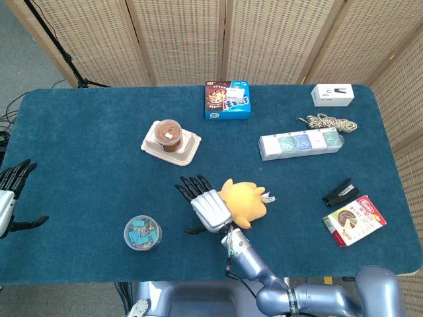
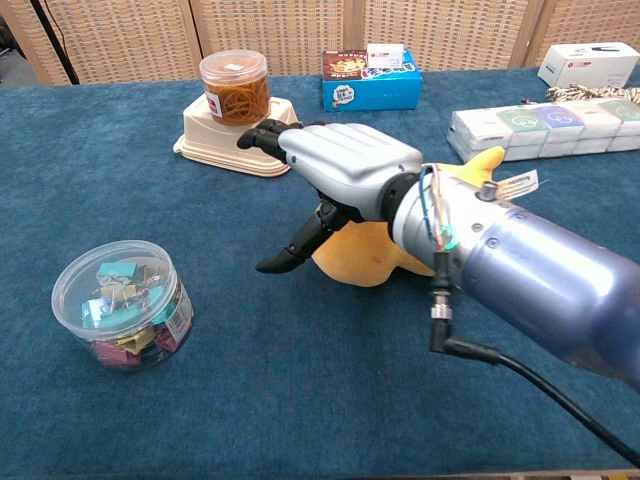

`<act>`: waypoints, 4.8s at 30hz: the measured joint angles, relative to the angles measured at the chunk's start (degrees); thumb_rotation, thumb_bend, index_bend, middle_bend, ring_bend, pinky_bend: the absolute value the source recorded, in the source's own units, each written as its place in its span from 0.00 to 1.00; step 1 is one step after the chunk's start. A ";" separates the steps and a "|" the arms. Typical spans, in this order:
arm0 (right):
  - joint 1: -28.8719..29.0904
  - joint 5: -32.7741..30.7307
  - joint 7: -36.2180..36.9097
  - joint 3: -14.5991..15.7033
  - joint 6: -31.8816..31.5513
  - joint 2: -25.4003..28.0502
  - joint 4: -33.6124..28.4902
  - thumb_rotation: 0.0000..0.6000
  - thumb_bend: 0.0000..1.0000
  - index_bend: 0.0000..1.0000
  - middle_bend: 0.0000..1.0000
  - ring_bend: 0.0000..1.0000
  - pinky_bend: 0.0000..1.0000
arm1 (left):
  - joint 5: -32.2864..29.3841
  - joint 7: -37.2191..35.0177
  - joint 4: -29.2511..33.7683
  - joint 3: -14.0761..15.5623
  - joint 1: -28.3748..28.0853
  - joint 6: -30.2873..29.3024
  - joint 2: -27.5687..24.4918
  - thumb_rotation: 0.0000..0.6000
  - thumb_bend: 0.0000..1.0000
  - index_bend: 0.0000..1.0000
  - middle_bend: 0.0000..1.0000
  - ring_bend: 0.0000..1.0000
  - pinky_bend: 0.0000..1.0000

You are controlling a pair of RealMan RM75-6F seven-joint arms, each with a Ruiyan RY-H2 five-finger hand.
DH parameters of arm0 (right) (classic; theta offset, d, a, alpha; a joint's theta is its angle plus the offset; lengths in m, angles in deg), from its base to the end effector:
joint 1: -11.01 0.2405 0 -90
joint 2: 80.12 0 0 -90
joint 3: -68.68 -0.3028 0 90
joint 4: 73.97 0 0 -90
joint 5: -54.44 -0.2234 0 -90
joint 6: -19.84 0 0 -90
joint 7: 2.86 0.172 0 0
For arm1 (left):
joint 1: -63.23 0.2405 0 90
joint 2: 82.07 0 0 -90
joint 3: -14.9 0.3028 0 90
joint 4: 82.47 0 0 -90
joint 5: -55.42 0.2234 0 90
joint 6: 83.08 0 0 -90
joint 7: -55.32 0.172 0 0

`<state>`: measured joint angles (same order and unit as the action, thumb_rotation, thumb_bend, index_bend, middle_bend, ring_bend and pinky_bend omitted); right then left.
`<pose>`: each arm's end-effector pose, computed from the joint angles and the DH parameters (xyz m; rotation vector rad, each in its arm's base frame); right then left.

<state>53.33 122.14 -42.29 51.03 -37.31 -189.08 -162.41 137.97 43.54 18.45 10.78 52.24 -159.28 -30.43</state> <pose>-0.0436 -0.3412 -0.1241 1.9650 -0.8524 1.1442 -0.3288 0.2514 0.2136 -1.4108 -1.0675 -0.9815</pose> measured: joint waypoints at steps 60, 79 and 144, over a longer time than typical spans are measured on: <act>-2.34 -4.41 18.60 4.11 -1.06 9.74 -1.58 0.40 0.00 0.00 0.00 0.00 0.00 | 0.47 -13.07 -8.92 -0.01 -1.43 2.79 -2.37 1.00 0.00 0.00 0.00 0.00 0.00; 0.39 -0.13 14.99 5.26 -4.23 1.54 2.12 0.12 0.00 0.00 0.00 0.00 0.00 | 0.32 -13.32 -8.91 0.00 -1.58 3.13 -2.61 1.00 0.00 0.00 0.00 0.00 0.00; 0.11 2.79 24.12 3.44 -2.05 5.44 3.88 0.12 0.00 0.00 0.00 0.00 0.00 | -1.40 -9.57 -7.32 -0.41 -2.36 4.74 -2.12 1.00 0.00 0.00 0.00 0.00 0.00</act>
<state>53.44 124.92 -18.17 54.46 -39.37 -183.64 -158.53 136.57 33.97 11.13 10.37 49.88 -154.54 -32.54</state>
